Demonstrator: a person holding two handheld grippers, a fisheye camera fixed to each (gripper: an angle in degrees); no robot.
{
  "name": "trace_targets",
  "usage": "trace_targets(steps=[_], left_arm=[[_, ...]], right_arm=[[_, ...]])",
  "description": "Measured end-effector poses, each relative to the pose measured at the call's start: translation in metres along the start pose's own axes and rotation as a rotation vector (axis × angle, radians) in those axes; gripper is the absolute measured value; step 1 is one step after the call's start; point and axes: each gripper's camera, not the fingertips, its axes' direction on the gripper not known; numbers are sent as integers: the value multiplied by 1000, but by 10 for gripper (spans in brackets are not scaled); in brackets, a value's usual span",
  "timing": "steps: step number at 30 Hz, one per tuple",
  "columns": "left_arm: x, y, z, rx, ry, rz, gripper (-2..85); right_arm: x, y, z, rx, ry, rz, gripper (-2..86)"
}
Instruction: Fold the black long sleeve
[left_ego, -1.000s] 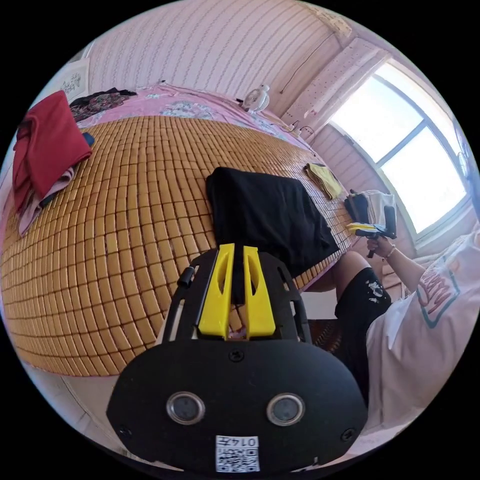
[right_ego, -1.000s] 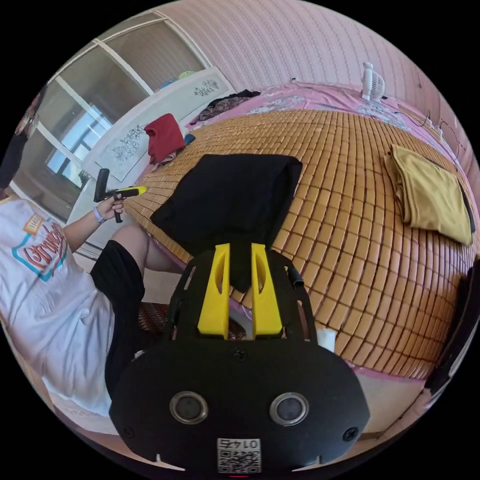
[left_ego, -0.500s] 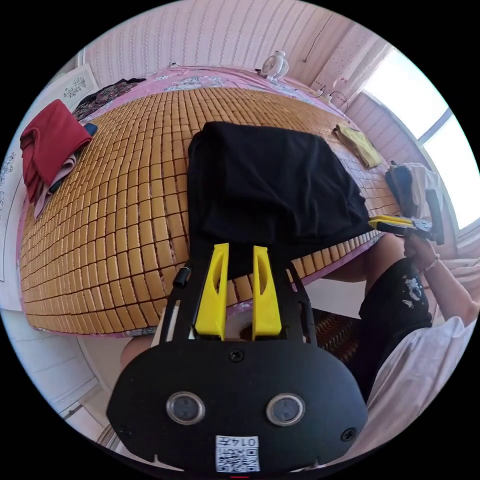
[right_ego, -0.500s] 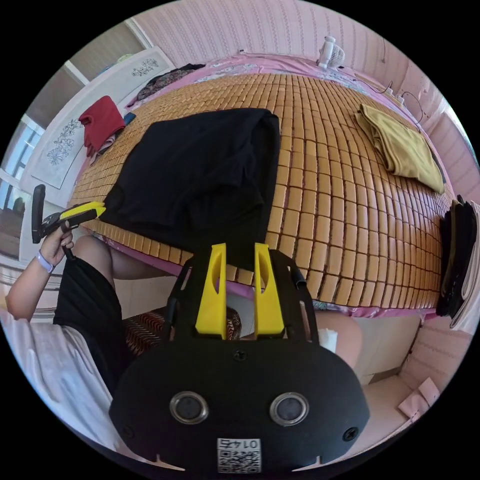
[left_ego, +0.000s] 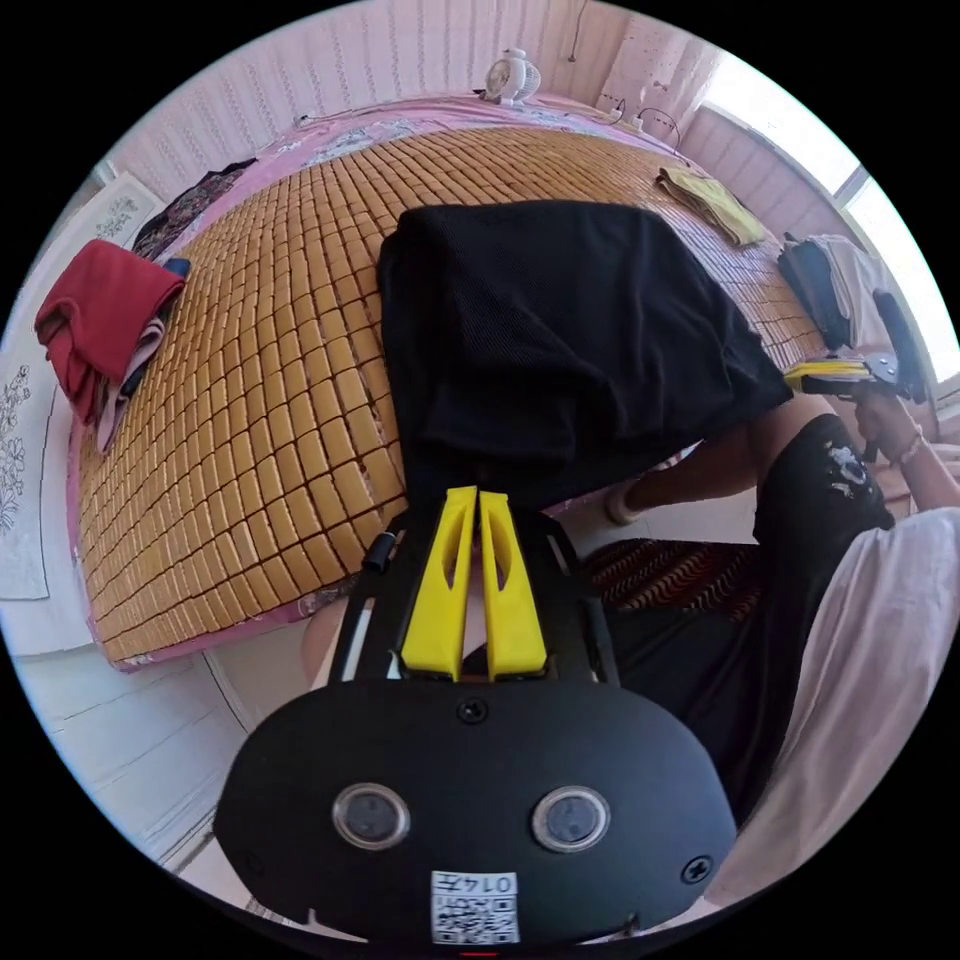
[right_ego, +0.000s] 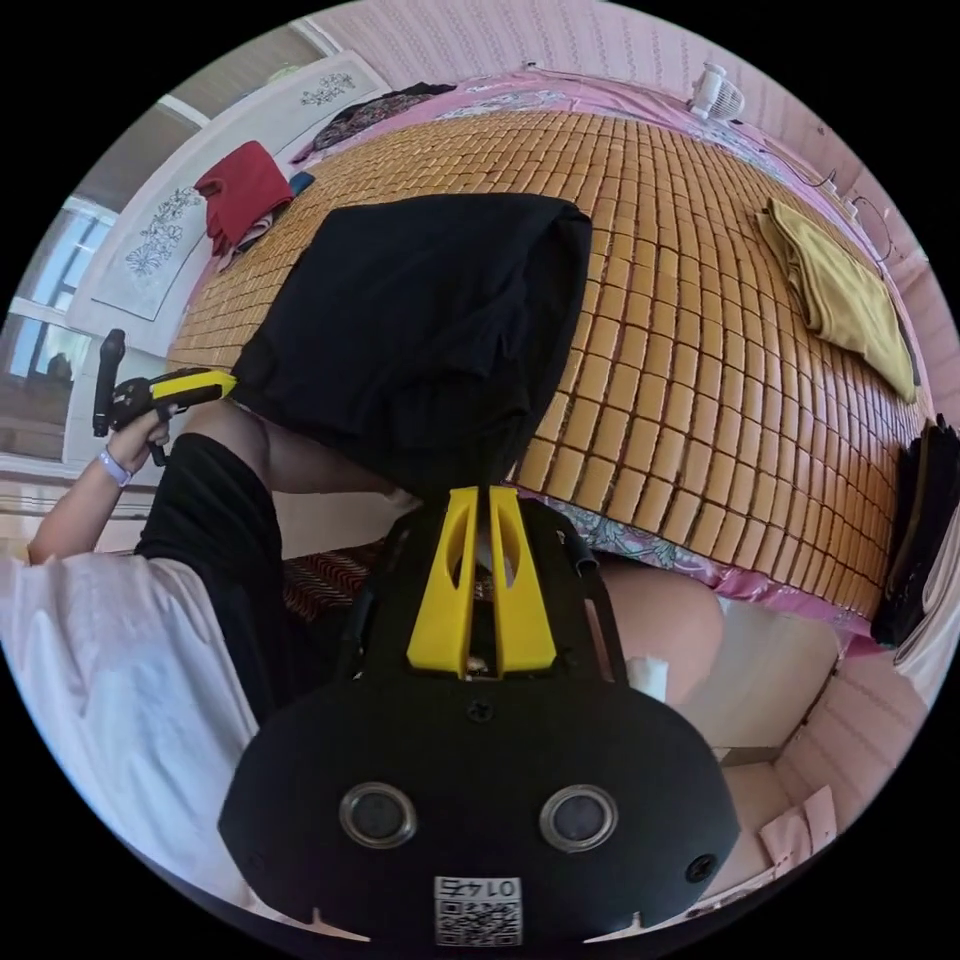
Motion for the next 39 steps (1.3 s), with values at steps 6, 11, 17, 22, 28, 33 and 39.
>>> trace_targets(steps=[6,11,17,22,28,33,39], left_arm=[[6,30,-34,145,-88,-56,-10],[75,-3,-27,253,10,117,-10],[121,-45,22,207,118,174,-10],[133,-38,55,154,71,218,-10],[147,-21,64,191,3,290,-10],[147,-10,71,223,18,274,-10],[143,0,80,239,65,242,-10]], right_arm=[[-47,-18,-6,-62,426,-203,12],[-116,-95,8,-2,490,-487,-8],[-185,-227,27,-10,347,-646,-9],[-202,-312,87,-241,363,-607,-7],[-207,-333,109,-329,332,-677,-6],[-217,-361,92,-312,356,-671,-4],[-211,-377,124,-367,445,-667,-5]])
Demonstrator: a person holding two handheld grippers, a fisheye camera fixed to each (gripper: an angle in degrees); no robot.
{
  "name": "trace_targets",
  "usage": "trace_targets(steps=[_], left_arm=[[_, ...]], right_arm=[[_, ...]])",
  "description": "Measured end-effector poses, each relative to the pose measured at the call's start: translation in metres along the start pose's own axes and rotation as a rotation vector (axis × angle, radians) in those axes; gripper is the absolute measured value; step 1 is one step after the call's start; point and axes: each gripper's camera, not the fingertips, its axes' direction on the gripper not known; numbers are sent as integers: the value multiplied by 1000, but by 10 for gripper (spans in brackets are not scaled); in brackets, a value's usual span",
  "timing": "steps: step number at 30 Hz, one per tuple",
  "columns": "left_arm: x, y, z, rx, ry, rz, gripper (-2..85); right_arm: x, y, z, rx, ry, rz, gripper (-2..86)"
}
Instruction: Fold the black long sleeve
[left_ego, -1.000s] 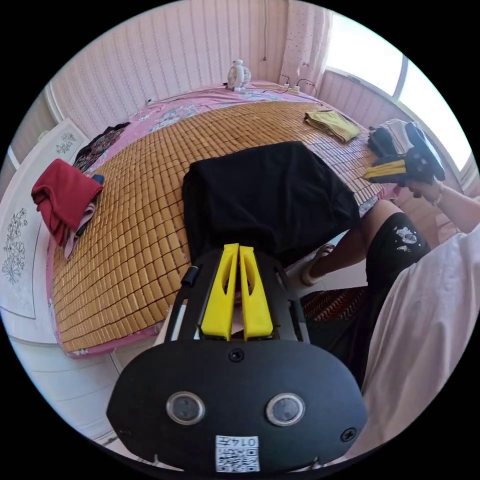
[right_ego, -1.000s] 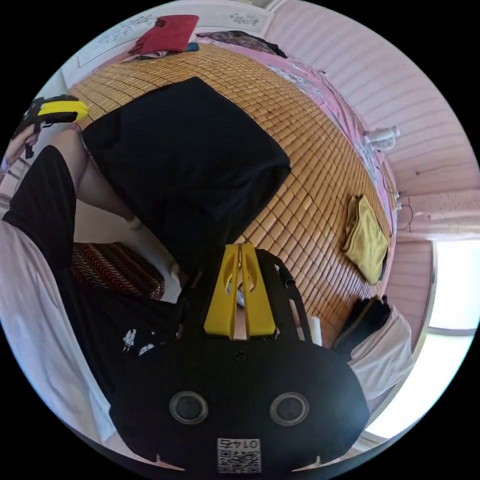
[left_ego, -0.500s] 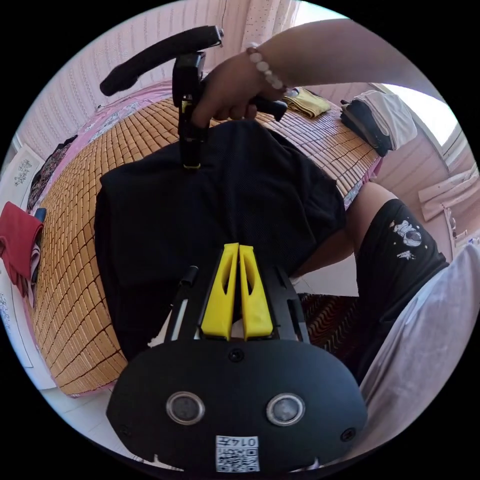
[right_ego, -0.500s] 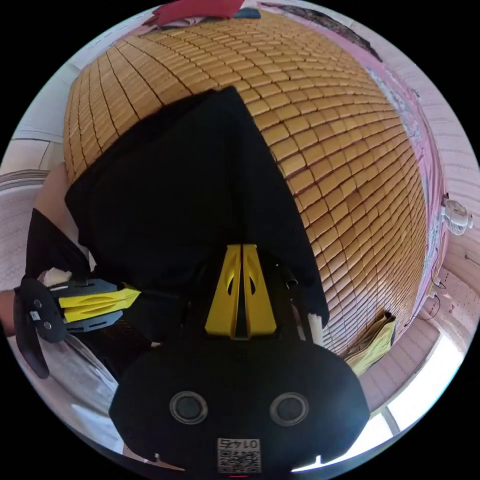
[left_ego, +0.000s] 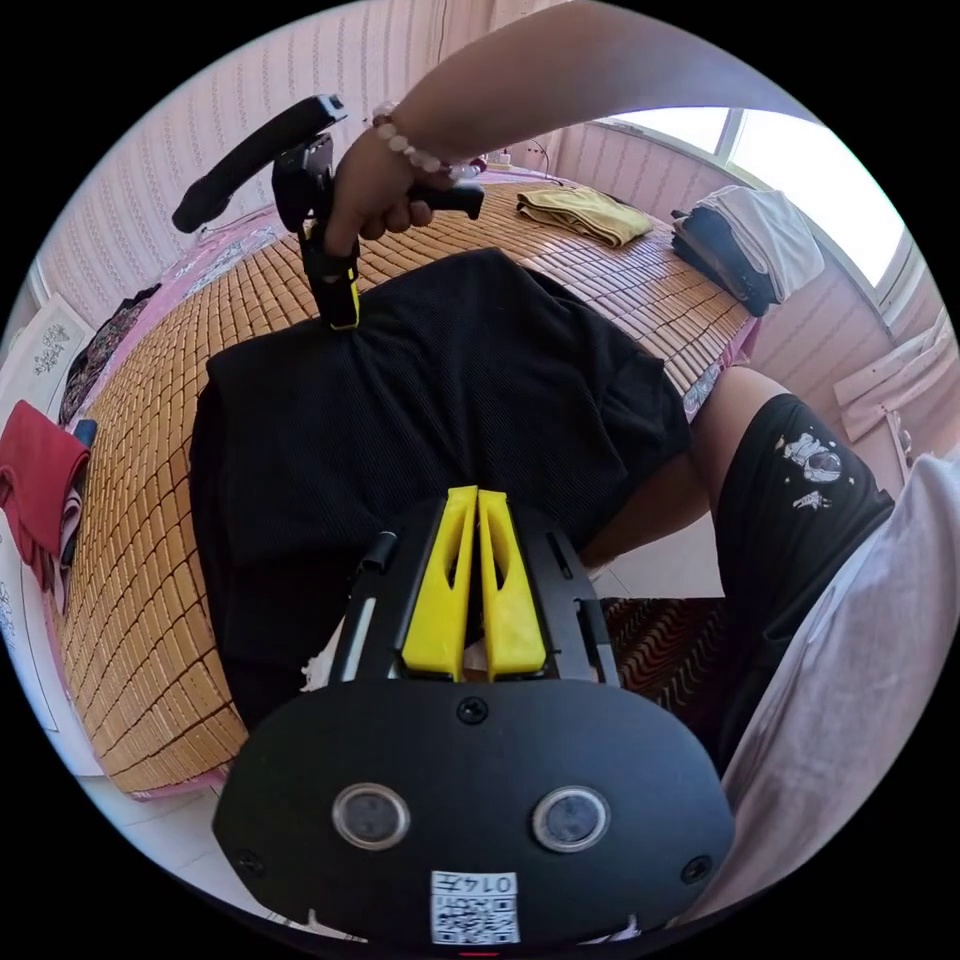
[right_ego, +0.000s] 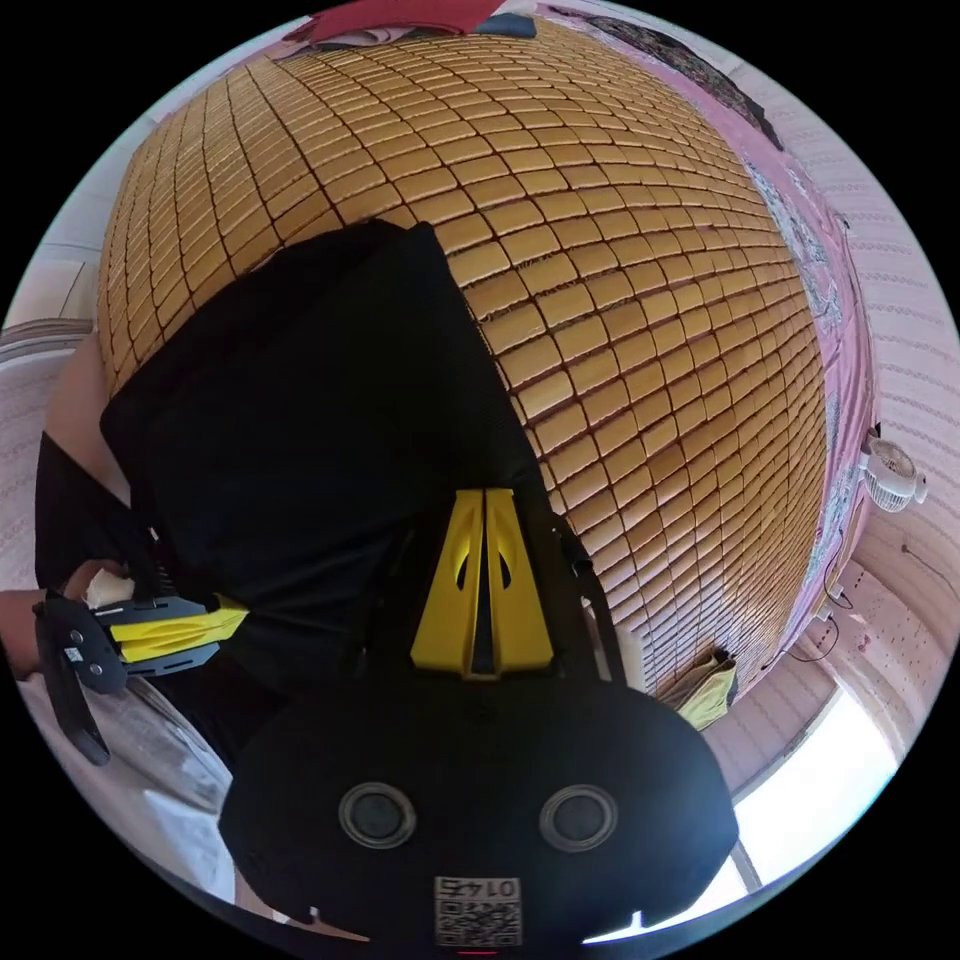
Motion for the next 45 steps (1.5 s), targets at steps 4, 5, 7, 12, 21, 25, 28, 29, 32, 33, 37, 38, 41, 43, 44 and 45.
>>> trace_targets(steps=[4,5,7,12,21,25,28,29,32,33,37,38,41,43,44,45], left_arm=[[0,9,4,23,15,-43,-10],[0,12,4,26,20,-48,-10],[1,14,6,27,23,-44,-10],[2,19,9,27,34,-47,-8],[36,24,-21,226,114,45,88],[63,12,-16,213,181,142,127],[81,2,-10,199,204,220,152],[88,-3,-6,185,213,256,165],[104,-15,5,130,194,314,191],[106,-18,7,120,183,319,196],[123,-30,15,93,149,348,217],[127,-33,18,76,148,366,221],[139,-39,28,34,147,433,230],[144,-46,32,7,155,448,233],[147,-50,31,11,156,454,234],[148,-52,31,15,153,459,235]], right_arm=[[5,-2,-11,-79,32,-88,-4],[7,-2,-9,-70,37,-76,-4],[14,0,10,-77,36,-28,-4],[38,45,6,63,-59,66,-3],[45,322,50,288,-310,531,75],[24,414,105,254,-458,709,113],[21,445,139,262,-614,749,116],[22,448,144,262,-637,752,112],[26,468,157,272,-647,767,85],[27,475,161,275,-651,757,75],[31,497,182,267,-752,696,51],[32,501,184,269,-752,701,44],[40,525,190,317,-788,708,20],[45,547,190,386,-829,694,12],[46,553,189,408,-844,694,11],[49,567,187,463,-885,701,9]])
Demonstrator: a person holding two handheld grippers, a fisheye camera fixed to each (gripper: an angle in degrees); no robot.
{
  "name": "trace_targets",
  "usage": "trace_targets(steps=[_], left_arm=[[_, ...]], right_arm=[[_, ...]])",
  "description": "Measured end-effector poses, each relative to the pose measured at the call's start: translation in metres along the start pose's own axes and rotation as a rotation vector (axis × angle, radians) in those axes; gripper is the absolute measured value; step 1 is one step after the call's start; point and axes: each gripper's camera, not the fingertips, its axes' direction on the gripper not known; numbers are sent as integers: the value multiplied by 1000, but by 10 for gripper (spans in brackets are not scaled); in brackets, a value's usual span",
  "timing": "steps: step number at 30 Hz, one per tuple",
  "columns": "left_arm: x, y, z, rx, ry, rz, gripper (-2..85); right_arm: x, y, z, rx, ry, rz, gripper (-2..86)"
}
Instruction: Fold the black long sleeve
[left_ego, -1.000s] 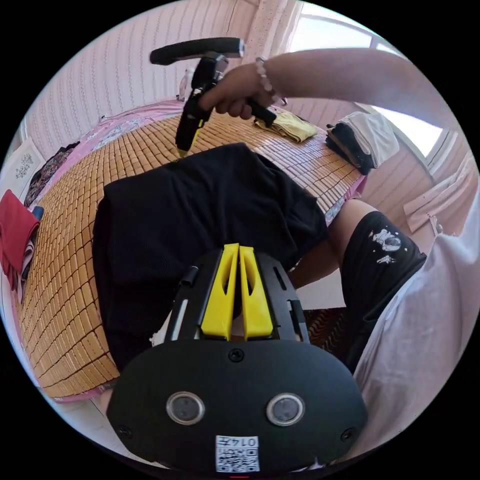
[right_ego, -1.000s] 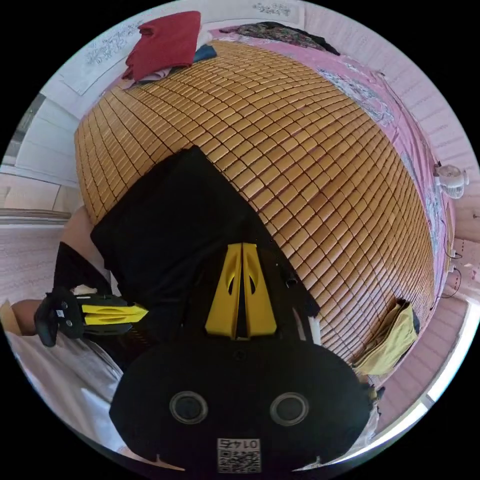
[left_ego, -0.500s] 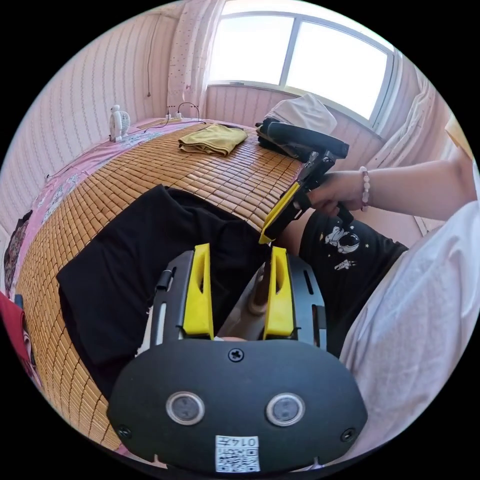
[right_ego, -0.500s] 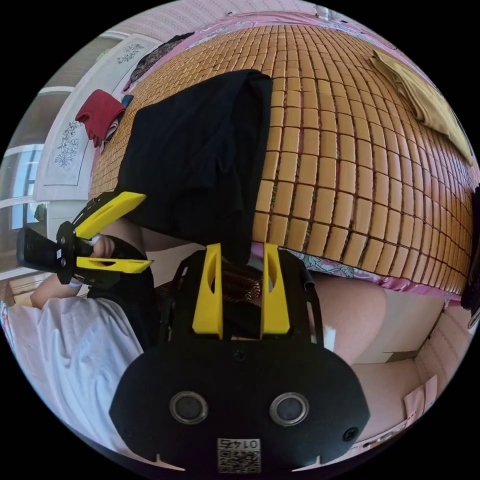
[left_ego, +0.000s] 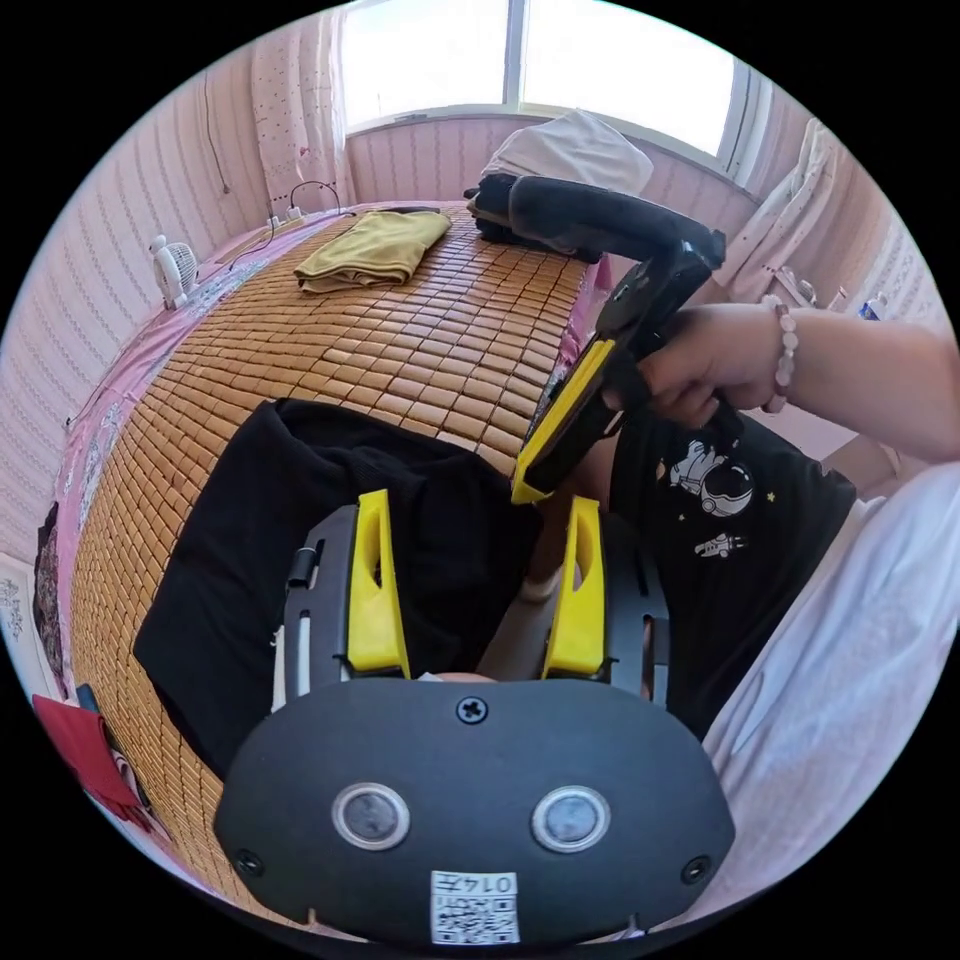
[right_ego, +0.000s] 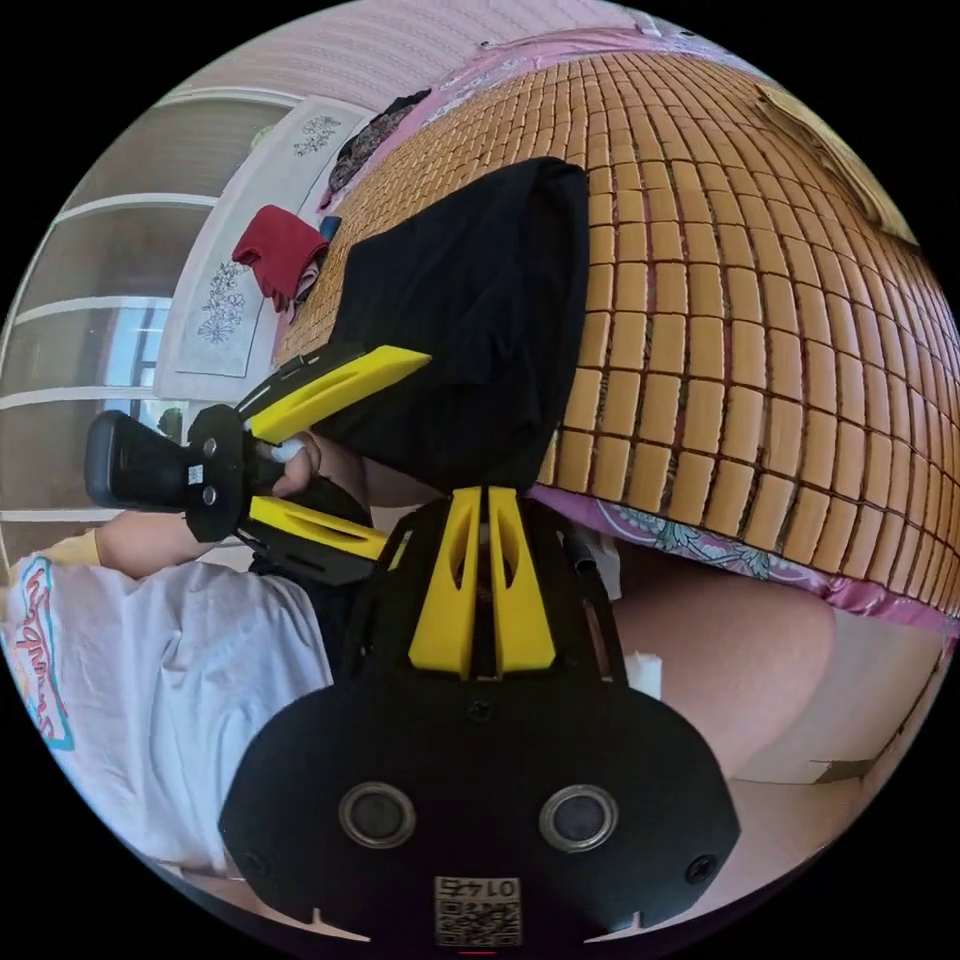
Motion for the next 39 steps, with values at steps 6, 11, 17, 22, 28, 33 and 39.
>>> trace_targets(steps=[6,11,17,22,28,33,39], left_arm=[[-4,-15,18,-57,-10,21,227],[-20,-21,24,-66,-81,-108,45],[-16,-5,9,-65,-83,-108,26],[-3,15,-18,-35,-32,-43,22],[0,38,-49,8,-10,-24,18],[-12,29,-70,103,-30,-39,15],[-28,-2,-95,301,48,-48,13]], right_arm=[[24,26,-46,213,-267,23,7],[35,40,-53,257,-382,17,17],[76,68,-70,378,-214,135,115],[112,54,-60,461,-296,265,136],[123,37,-66,571,-390,422,38],[120,70,-116,705,-348,374,21],[106,146,-210,890,-191,346,18]])
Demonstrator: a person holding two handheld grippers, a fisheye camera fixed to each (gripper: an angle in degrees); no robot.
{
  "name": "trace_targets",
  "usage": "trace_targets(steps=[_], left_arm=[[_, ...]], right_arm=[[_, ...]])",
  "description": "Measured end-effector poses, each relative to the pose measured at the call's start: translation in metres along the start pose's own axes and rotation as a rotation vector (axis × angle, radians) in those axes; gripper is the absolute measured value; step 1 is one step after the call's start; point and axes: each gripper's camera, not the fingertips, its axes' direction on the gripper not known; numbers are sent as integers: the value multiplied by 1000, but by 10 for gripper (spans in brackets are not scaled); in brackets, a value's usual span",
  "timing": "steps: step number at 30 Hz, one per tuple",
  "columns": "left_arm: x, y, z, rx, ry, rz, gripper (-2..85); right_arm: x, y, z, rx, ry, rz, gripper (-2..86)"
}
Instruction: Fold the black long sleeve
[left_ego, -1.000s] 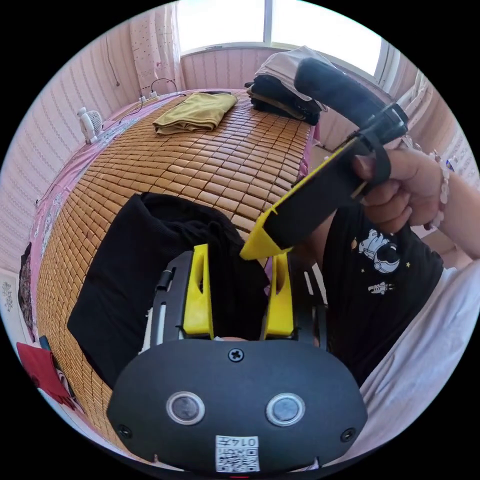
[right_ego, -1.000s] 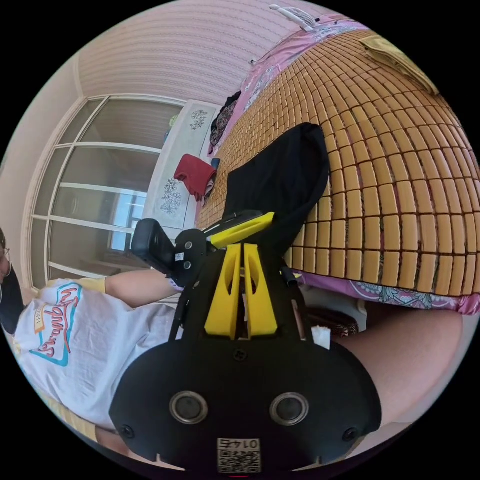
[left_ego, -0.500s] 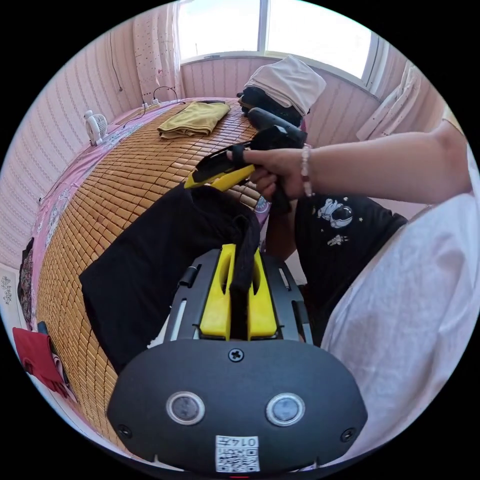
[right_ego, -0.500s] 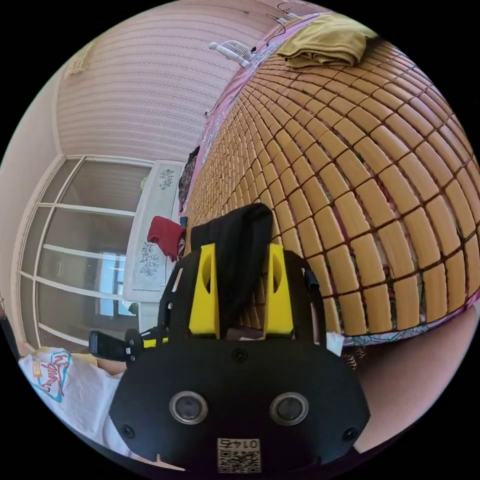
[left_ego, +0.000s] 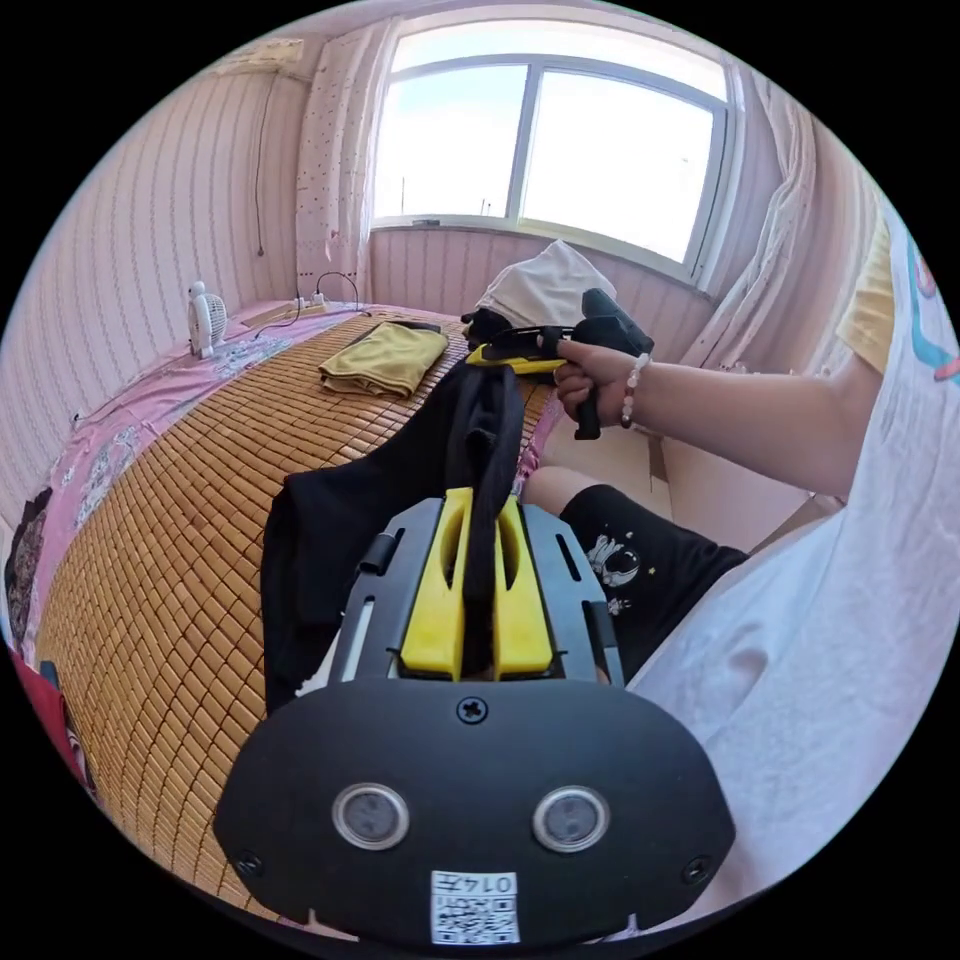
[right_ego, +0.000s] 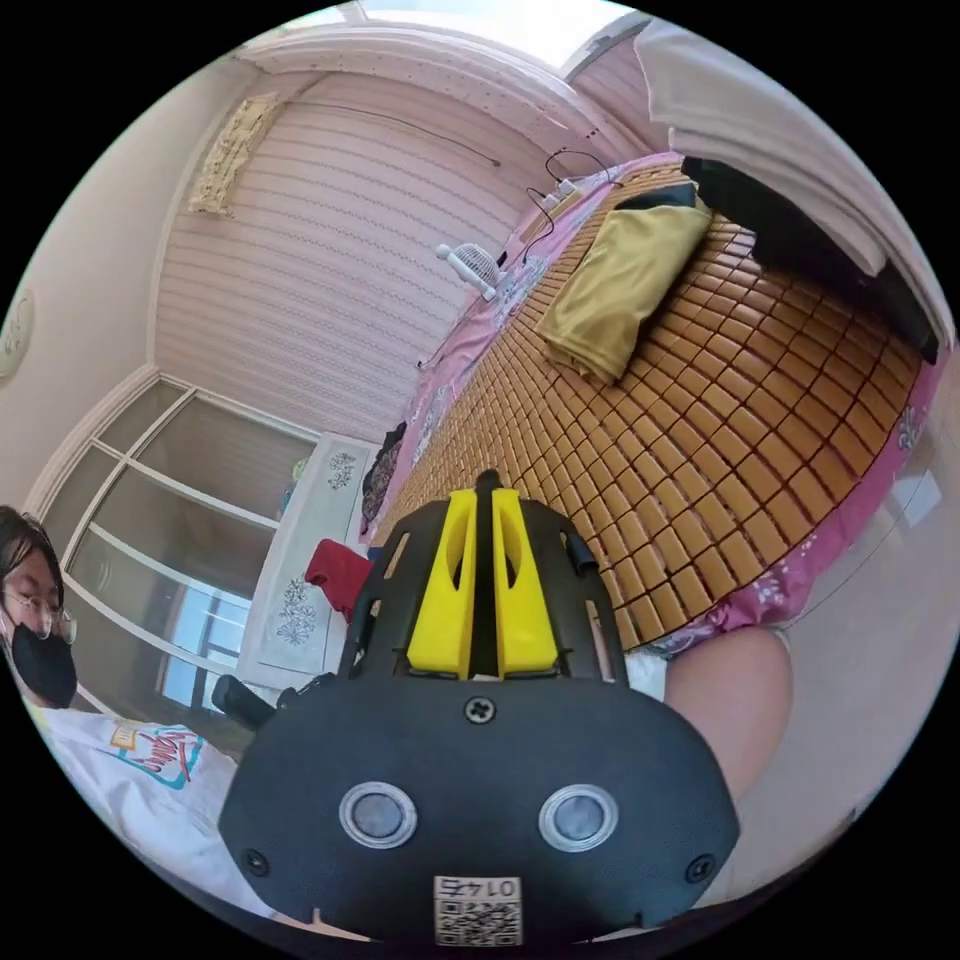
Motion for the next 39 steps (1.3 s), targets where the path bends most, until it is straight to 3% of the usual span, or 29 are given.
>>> trace_targets(steps=[3,7,14,17,19,24,29,33,35,39], left_arm=[[-15,1,-2,42,83,-86,11],[-45,19,-12,62,98,-247,15],[-137,64,-12,-27,-76,-665,60],[-164,88,-12,-50,-103,-819,92],[-171,91,-16,-39,-118,-823,100],[-173,75,-18,-39,-110,-682,132],[-175,44,22,-227,-126,-493,155],[-179,37,32,-307,-143,-457,122],[-183,35,29,-311,-117,-458,59],[-187,35,22,-306,-63,-438,22]], right_arm=[[-31,-8,-7,-52,101,-81,21],[-86,-25,54,-213,176,-210,34],[-140,-31,180,-397,204,-403,101],[-154,-21,207,-481,359,-551,117],[-160,-12,215,-504,468,-673,135],[-153,-9,240,-599,545,-710,149],[-138,-1,281,-792,593,-667,128],[-141,5,271,-760,527,-665,76],[-142,9,258,-736,488,-659,68],[-146,21,199,-580,308,-653,61]])
